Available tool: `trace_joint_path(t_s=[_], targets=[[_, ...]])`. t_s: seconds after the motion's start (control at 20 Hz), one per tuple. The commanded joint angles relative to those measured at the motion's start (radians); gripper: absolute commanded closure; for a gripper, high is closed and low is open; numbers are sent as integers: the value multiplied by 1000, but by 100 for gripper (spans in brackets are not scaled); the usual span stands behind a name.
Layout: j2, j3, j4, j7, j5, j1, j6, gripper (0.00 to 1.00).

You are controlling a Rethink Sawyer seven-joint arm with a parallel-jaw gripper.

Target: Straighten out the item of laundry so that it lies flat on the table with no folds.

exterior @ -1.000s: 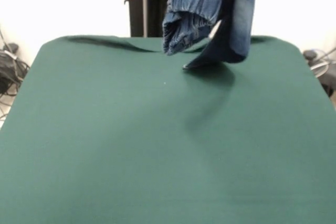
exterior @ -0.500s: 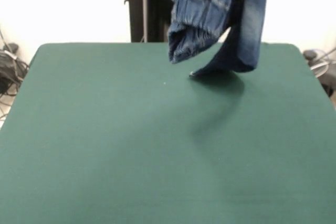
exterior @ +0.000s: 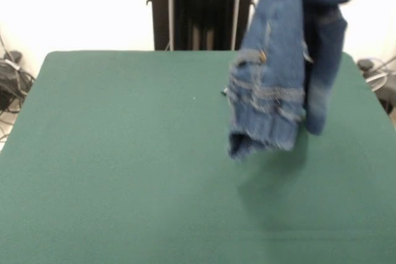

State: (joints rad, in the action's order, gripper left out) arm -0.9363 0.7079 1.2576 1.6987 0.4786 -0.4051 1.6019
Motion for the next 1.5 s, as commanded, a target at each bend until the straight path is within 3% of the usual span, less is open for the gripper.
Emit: trace_joint_path(t_s=[0.05, 0.45, 0.95, 1.0, 1.5], targets=[[101, 2, 28, -113, 67, 60, -82, 100], [172, -7, 52, -75, 59, 61, -228, 100], [211, -15, -13, -99, 74, 83, -198, 100], [216, -14, -24, -103, 77, 85, -190, 0], [238, -11, -44, -110, 73, 71, -219, 0]])
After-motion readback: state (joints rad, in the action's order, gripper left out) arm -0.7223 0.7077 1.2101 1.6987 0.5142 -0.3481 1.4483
